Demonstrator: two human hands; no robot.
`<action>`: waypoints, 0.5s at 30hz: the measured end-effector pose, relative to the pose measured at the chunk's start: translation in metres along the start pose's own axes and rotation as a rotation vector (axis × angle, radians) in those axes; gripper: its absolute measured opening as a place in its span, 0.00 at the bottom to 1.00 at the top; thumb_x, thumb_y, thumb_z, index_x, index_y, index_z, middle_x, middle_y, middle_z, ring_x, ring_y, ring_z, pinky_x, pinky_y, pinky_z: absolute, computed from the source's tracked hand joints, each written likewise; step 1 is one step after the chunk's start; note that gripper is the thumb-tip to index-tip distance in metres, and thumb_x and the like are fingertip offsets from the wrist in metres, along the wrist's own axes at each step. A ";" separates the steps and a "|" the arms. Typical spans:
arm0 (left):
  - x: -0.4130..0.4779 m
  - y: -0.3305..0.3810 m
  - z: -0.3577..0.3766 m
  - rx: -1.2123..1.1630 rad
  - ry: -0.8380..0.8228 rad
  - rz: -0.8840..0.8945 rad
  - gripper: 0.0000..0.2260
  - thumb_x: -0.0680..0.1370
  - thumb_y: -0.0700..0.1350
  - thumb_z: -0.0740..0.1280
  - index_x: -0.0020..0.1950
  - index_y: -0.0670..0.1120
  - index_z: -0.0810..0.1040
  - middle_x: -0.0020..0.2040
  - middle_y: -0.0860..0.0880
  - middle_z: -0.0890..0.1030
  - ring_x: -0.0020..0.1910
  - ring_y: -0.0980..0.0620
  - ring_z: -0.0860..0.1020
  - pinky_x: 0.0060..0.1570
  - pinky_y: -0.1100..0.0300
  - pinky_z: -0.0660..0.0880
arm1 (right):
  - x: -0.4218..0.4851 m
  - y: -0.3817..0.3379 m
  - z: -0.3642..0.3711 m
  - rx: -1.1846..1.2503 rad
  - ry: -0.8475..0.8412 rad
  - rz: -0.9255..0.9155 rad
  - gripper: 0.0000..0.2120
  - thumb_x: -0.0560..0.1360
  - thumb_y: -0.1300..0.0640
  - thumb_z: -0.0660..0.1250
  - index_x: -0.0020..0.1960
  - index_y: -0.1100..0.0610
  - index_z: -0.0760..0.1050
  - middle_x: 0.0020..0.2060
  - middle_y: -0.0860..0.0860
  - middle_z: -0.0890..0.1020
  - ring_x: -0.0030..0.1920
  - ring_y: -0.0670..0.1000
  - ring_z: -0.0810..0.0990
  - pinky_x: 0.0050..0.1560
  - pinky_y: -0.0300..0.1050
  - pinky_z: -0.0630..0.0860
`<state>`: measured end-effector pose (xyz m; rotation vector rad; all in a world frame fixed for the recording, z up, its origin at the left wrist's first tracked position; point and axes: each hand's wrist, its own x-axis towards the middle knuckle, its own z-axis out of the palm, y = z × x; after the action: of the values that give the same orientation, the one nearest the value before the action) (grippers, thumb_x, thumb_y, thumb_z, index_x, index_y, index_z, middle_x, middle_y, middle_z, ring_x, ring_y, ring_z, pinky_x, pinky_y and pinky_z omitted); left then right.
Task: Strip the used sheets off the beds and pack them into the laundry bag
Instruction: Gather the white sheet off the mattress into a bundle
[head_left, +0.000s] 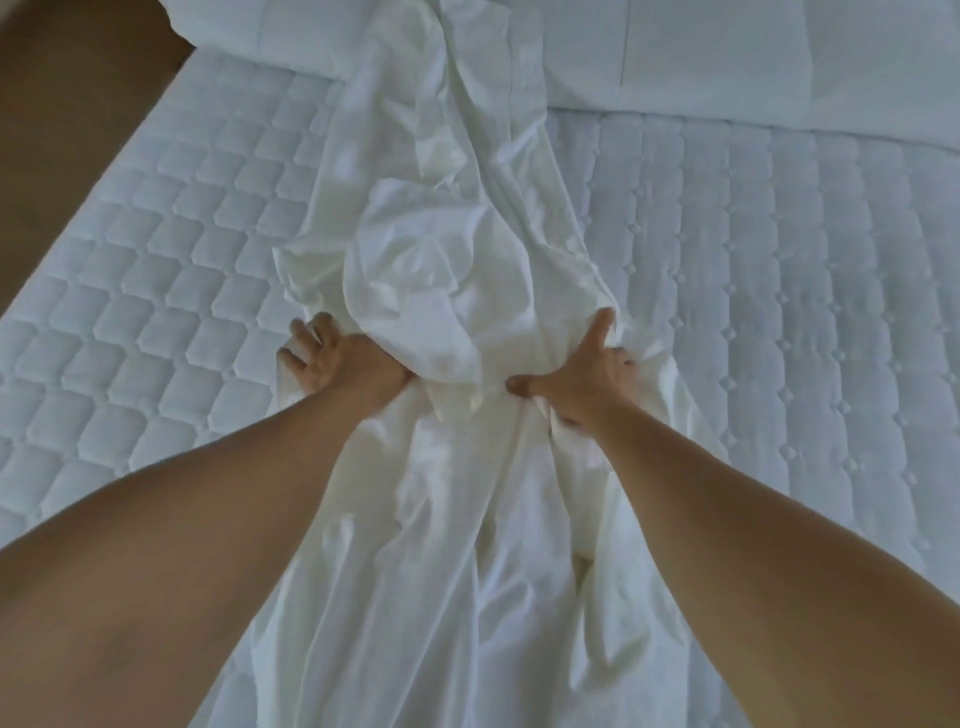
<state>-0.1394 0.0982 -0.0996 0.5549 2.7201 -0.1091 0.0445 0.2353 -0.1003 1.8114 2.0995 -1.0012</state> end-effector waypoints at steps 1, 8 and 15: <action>0.002 0.001 0.003 0.006 -0.031 0.016 0.42 0.73 0.70 0.60 0.81 0.54 0.53 0.82 0.46 0.44 0.79 0.39 0.39 0.76 0.39 0.42 | -0.001 -0.003 -0.001 0.034 -0.011 -0.007 0.64 0.63 0.39 0.80 0.80 0.52 0.37 0.69 0.61 0.71 0.66 0.63 0.73 0.63 0.58 0.75; -0.022 -0.005 -0.021 -0.806 -0.393 0.215 0.12 0.76 0.41 0.68 0.59 0.43 0.79 0.56 0.40 0.83 0.57 0.37 0.80 0.55 0.45 0.79 | -0.045 -0.023 -0.022 0.639 -0.167 -0.183 0.12 0.71 0.59 0.70 0.53 0.51 0.77 0.45 0.50 0.83 0.46 0.54 0.83 0.54 0.55 0.82; -0.089 -0.027 -0.109 -1.397 -0.551 0.123 0.09 0.76 0.48 0.65 0.46 0.46 0.83 0.42 0.45 0.83 0.39 0.46 0.82 0.45 0.55 0.78 | -0.137 -0.012 -0.088 1.072 -0.057 -0.352 0.15 0.73 0.68 0.67 0.49 0.48 0.80 0.38 0.43 0.85 0.40 0.46 0.85 0.40 0.41 0.81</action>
<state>-0.1100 0.0573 0.0340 0.1761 1.6226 1.3151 0.0900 0.1773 0.0457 1.6728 2.0106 -2.5891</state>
